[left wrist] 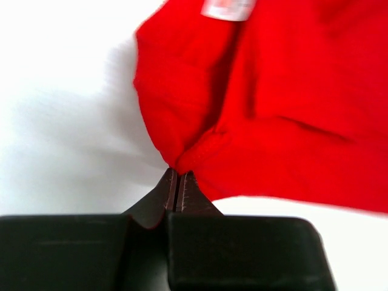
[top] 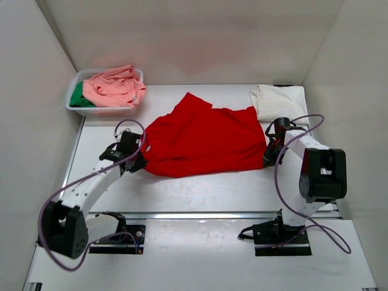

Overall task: Fold and stack the t-shirts
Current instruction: Fold the flattened tshirt in 1/3 of the way, then grap the side of the flattened tshirt furthest away from the robot with both arms

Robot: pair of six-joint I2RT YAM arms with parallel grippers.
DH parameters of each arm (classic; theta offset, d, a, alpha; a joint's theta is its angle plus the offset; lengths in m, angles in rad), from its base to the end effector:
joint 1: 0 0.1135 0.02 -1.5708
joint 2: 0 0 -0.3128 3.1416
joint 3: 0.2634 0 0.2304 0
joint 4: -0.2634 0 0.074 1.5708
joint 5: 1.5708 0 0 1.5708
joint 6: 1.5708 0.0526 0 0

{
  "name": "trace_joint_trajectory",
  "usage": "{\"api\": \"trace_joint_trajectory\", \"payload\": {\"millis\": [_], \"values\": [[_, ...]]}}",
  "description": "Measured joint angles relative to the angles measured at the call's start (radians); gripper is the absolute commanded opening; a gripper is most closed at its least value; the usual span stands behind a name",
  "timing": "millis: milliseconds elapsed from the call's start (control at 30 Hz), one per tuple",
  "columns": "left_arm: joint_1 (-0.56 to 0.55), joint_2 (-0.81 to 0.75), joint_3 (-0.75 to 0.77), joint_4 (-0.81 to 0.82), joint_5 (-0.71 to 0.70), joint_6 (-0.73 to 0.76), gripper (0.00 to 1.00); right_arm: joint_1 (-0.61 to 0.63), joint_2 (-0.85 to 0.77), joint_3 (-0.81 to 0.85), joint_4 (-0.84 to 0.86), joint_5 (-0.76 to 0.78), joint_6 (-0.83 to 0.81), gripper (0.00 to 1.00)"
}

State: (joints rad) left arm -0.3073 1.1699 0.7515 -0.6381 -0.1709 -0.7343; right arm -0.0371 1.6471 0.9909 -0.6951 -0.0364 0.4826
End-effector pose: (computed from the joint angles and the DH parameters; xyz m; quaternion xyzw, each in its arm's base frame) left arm 0.1814 -0.0482 0.2564 -0.2254 0.9371 -0.0545 0.2609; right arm 0.2841 -0.0086 0.2137 0.2534 0.9610 0.0418 0.1028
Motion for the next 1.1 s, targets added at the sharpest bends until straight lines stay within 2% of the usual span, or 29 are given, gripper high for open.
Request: {"api": "trace_joint_trajectory", "payload": {"millis": [233, 433, 467, 533, 600, 633, 733, 800, 967, 1100], "values": [[-0.115, -0.138, -0.087, -0.083, 0.054, -0.083, 0.0, -0.037, -0.013, -0.008, -0.048, 0.018, -0.05, 0.0], [-0.09, -0.237, -0.129, -0.138, 0.071, -0.112, 0.02, -0.022, -0.112, -0.041, -0.123, 0.035, -0.073, 0.0], [-0.081, -0.245, -0.131, -0.138, 0.078, -0.109, 0.16, -0.023, -0.138, -0.053, -0.135, 0.033, -0.077, 0.09], [-0.068, -0.244, -0.132, -0.137, 0.092, -0.096, 0.32, -0.028, -0.19, -0.078, -0.165, 0.033, -0.086, 0.26], [-0.065, -0.229, -0.125, -0.142, 0.103, -0.076, 0.49, -0.032, -0.221, -0.089, -0.202, 0.037, -0.098, 0.35], [-0.062, -0.216, -0.109, -0.154, 0.106, -0.068, 0.54, -0.032, -0.232, -0.089, -0.221, 0.042, -0.101, 0.39], [-0.038, -0.145, 0.007, -0.182, 0.116, -0.019, 0.66, -0.031, -0.242, -0.074, -0.265, 0.067, -0.115, 0.41], [-0.011, -0.075, 0.134, -0.181, 0.12, 0.025, 0.68, -0.029, -0.238, -0.04, -0.288, 0.084, -0.117, 0.42], [-0.005, 0.157, 0.473, -0.124, 0.097, 0.14, 0.6, -0.01, -0.156, 0.139, -0.285, 0.111, -0.128, 0.43], [-0.029, 0.425, 0.719, -0.055, 0.076, 0.232, 0.56, 0.016, -0.042, 0.286, -0.243, 0.105, -0.141, 0.44]]}}
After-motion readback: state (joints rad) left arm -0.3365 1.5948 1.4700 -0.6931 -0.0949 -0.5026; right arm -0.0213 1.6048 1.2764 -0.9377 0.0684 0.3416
